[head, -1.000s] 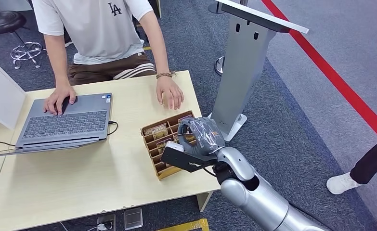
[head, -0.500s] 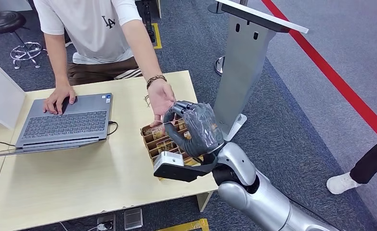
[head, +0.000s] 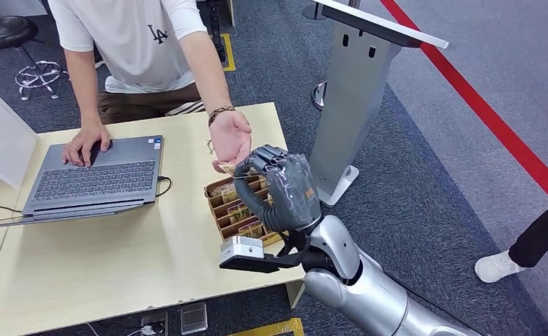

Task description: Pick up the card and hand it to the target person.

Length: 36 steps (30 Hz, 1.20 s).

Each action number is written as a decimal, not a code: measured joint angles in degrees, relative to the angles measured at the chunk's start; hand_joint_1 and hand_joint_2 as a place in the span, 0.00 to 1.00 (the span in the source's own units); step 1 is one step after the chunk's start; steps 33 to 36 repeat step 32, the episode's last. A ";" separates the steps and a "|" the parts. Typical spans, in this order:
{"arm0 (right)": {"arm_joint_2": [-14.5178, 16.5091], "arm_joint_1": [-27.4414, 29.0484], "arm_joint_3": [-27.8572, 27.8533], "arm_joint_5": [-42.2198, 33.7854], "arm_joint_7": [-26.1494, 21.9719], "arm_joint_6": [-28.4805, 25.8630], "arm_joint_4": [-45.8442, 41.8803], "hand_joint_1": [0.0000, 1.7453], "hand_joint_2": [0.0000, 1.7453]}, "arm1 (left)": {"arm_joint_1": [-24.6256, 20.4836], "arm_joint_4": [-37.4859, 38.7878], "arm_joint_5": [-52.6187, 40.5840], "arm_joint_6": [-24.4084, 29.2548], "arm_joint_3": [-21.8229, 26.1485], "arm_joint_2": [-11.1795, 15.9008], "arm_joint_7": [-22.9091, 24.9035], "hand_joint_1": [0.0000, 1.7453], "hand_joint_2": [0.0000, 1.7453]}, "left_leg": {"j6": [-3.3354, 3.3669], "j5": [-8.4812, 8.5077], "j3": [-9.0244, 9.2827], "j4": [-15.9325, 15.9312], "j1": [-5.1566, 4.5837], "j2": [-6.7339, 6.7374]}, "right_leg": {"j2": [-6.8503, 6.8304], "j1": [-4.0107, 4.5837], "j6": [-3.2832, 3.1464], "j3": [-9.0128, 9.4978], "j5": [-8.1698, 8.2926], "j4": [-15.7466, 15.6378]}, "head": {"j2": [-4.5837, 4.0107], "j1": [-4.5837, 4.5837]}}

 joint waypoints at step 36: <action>-5.02 11.24 -12.59 -78.67 -8.43 10.89 -0.24 0.00 1.00 | 2.07 0.01 5.59 5.80 -0.19 0.72 -0.49 0.00 0.00 | 0.00 -0.01 -0.01 0.01 0.00 0.00 | 0.00 -0.01 0.00 -0.07 0.00 -0.02 | 0.00 0.05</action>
